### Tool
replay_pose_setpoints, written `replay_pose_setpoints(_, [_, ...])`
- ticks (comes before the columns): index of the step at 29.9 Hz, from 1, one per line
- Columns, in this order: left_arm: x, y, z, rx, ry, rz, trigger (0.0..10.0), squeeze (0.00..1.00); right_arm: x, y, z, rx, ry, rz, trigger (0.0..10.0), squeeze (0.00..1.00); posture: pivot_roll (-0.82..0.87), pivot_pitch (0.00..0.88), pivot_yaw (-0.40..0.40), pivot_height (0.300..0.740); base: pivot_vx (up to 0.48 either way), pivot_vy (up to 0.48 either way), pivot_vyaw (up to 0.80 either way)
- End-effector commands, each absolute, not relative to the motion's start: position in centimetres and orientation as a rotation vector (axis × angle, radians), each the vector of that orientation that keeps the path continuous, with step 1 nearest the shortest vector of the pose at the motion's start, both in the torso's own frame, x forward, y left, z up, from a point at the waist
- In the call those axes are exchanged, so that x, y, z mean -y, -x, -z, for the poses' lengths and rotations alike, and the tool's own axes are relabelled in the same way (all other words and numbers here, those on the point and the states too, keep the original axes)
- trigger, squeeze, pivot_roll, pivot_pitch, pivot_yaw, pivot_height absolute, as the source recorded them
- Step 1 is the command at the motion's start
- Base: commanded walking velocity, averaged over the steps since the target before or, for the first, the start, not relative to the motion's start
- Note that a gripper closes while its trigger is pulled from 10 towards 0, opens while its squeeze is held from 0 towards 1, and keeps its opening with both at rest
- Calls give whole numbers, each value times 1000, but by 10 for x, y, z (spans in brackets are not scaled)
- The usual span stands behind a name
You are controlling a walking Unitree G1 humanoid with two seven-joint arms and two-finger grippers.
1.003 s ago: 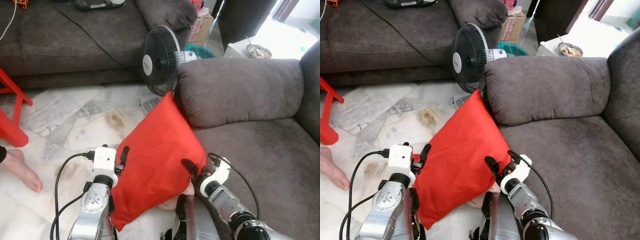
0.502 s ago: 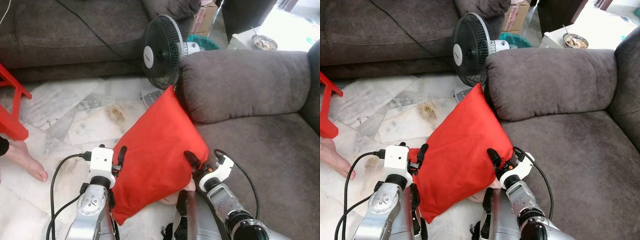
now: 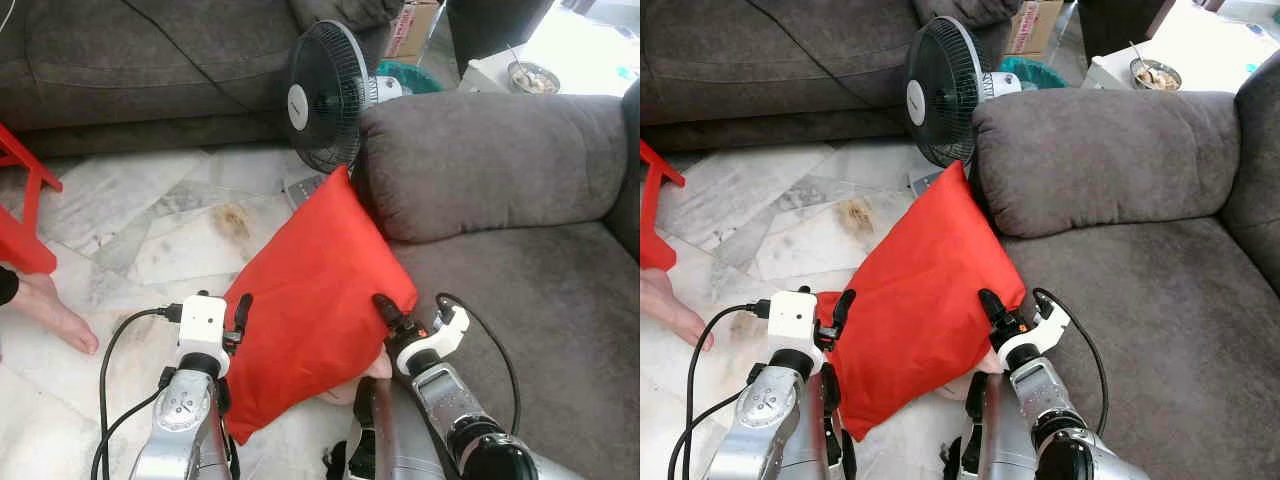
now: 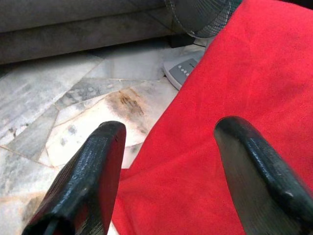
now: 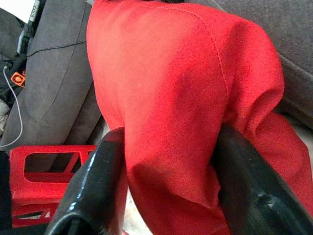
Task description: Move the pillow to the sofa from floor
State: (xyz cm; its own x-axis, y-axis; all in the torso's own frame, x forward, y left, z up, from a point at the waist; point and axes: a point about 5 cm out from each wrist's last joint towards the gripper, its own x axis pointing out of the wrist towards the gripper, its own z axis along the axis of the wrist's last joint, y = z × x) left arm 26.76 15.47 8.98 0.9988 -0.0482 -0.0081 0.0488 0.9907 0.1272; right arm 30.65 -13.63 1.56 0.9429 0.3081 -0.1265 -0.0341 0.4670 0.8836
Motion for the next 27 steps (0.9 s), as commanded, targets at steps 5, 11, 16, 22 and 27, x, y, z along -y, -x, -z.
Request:
replay_pose_setpoints(5, [-153,-268,-89,-18,-123,56,10000,0,139,-309,-20,-254,-1070,-212,0,0,214,248,-184,562,0,0,0])
replay_pose_setpoints(11, [-153,-270,-90,-15,-124,57,10000,0,137,-311,-22,-248,-1070,-232,0,0,216,240,-180,562,0,0,0])
replay_pose_setpoints(16, [-153,-273,-90,-12,-126,62,10000,0,133,-312,-24,-249,-1056,-256,0,0,208,221,-169,562,0,0,0])
replay_pose_setpoints(22, [-150,-280,-90,-9,-125,82,10000,0,130,-316,-29,-233,-1049,-278,0,0,198,186,-153,562,0,0,0])
replay_pose_setpoints(27, [-150,-286,-92,-2,-128,89,10000,0,130,-317,-30,-230,-1039,-282,0,0,201,150,-143,562,0,0,0])
